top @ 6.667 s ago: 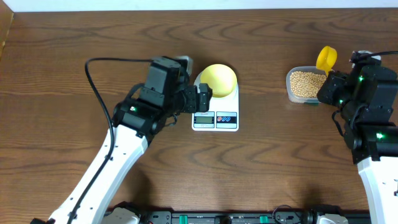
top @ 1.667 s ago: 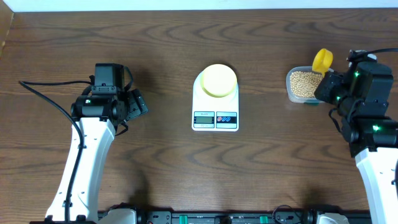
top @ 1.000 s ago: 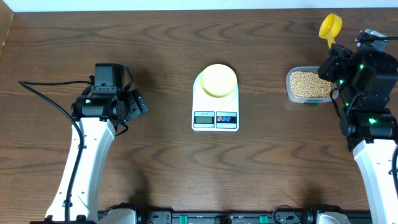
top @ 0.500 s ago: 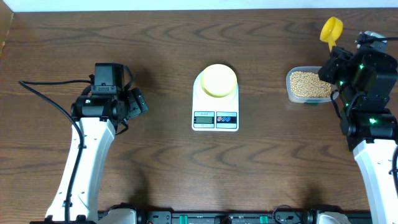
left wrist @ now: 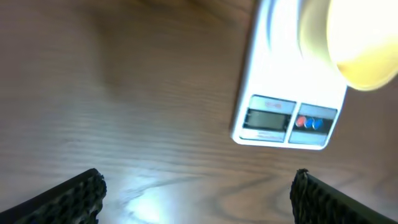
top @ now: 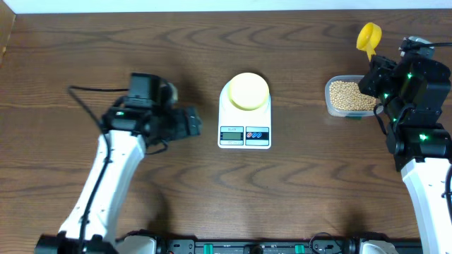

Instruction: Scoop item into bowl and weigh 50g on scale

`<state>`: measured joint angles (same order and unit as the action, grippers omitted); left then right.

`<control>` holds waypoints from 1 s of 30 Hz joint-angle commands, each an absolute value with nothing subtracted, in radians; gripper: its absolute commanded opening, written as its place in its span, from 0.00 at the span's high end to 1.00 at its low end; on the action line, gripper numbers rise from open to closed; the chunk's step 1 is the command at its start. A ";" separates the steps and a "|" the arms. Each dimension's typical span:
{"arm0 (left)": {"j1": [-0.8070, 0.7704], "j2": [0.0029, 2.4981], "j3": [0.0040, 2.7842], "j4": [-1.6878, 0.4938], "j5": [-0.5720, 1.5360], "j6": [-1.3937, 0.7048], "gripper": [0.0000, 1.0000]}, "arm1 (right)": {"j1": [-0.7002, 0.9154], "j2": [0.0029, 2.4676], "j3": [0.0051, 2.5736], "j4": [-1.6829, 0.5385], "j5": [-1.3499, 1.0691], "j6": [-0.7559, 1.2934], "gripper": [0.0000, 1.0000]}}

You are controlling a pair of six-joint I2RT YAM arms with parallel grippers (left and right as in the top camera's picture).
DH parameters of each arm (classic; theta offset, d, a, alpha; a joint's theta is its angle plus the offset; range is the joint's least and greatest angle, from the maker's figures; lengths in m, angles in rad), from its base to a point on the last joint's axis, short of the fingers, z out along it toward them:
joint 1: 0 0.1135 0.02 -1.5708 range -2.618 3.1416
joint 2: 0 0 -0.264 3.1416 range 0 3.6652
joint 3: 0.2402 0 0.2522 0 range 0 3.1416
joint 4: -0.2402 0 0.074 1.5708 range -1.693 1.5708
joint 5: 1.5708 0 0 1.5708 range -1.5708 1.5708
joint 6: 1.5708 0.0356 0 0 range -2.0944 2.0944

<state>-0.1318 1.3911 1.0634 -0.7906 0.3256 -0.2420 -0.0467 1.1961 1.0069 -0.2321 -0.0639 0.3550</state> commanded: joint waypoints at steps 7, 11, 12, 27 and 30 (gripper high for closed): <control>-0.397 1.517 1.051 -0.641 0.135 -0.358 0.04 | -0.051 1.198 1.018 -0.237 -0.081 0.343 0.99; -0.440 1.591 1.051 -0.550 0.130 -0.432 0.04 | -0.051 1.198 1.018 -0.237 -0.081 0.343 0.99; -0.444 1.608 1.051 -0.538 0.130 -0.451 0.04 | -0.051 1.198 1.018 -0.237 -0.081 0.343 0.99; -0.497 1.752 1.051 -0.454 0.102 -0.519 0.04 | -0.051 1.198 1.018 -0.273 -0.081 0.313 0.99; -0.513 1.753 1.051 -0.450 0.093 -0.519 0.04 | -0.051 1.198 1.018 -0.273 -0.081 0.312 0.99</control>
<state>-0.4980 1.7470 1.0569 -0.4530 0.1223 -0.5018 -0.0467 1.1965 1.0069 -0.2722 -0.0753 0.3302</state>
